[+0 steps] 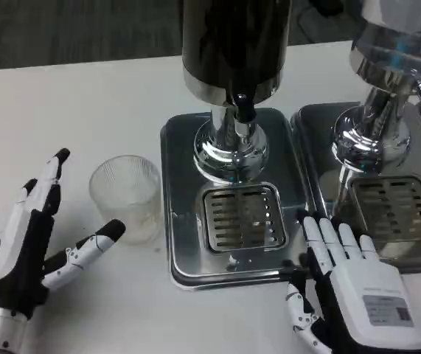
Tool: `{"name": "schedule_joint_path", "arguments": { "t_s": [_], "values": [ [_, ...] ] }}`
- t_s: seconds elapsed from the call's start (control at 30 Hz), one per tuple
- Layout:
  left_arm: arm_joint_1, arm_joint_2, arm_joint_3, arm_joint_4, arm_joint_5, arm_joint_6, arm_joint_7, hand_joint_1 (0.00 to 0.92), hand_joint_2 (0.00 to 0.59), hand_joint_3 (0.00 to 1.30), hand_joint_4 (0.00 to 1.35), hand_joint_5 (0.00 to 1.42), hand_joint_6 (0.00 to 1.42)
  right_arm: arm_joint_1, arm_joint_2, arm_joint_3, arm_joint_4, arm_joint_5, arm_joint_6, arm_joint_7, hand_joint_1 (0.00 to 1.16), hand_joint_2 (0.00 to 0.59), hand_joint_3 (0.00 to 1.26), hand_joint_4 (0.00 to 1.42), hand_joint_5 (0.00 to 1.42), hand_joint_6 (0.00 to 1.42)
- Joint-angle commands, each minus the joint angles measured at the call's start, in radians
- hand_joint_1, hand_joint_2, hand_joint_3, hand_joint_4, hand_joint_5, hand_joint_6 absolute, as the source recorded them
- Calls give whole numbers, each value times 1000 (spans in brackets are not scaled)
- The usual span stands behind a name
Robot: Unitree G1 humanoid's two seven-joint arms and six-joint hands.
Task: Grasp the cup under the faucet to collect the drink, then remove the cup.
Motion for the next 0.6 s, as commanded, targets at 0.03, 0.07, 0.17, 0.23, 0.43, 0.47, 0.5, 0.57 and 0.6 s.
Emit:
{"name": "schedule_joint_path", "arguments": {
  "t_s": [0.03, 0.07, 0.17, 0.23, 0.43, 0.47, 0.5, 0.57, 0.6],
  "values": [
    [-55, -15, -27, 61, 11, -8, -9, 91, 44, 0, 0, 72, 0, 1, 4, 0, 10, 2, 8, -12, 0, 548, 0, 0, 0, 0],
    [-65, -21, -26, 75, 2, -14, -13, 102, 47, 0, 0, 80, 0, 1, 5, 1, 10, 0, 9, -14, 0, 547, 0, 0, 0, 0],
    [-96, -35, -30, 111, 2, -35, -7, 142, 48, 0, 0, 99, 23, -1, 7, 3, 12, 0, 11, -14, 0, 544, 0, 0, 0, 0],
    [-112, -38, -39, 125, 18, -39, 6, 158, 45, 0, 0, 112, 39, -2, 8, 5, 13, 0, 13, -14, 0, 544, 0, 0, 0, 0],
    [-145, -64, -52, 163, 25, -44, 14, 178, 51, 0, 0, 134, 59, -4, 14, 5, 18, 2, 16, -17, 0, 543, 0, 0, 0, 0],
    [-150, -67, -53, 172, 23, -46, 12, 178, 51, 0, 0, 135, 60, -3, 16, 4, 18, 3, 17, -19, 0, 543, 0, 0, 0, 0],
    [-154, -70, -54, 181, 19, -49, 8, 178, 51, 0, 0, 144, 63, -2, 18, 4, 18, 2, 19, -20, 0, 543, 0, 0, 0, 0],
    [-160, -75, -52, 201, 7, -61, -3, 179, 51, 0, 0, 151, 77, -2, 21, 5, 20, 0, 21, -24, 0, 543, 0, 0, 0, 0],
    [-163, -80, -46, 216, -9, -70, -15, 197, 53, 0, 0, 180, 105, -1, 23, 7, 21, -2, 23, -26, 0, 543, 0, 0, 0, 0]
  ]
}}
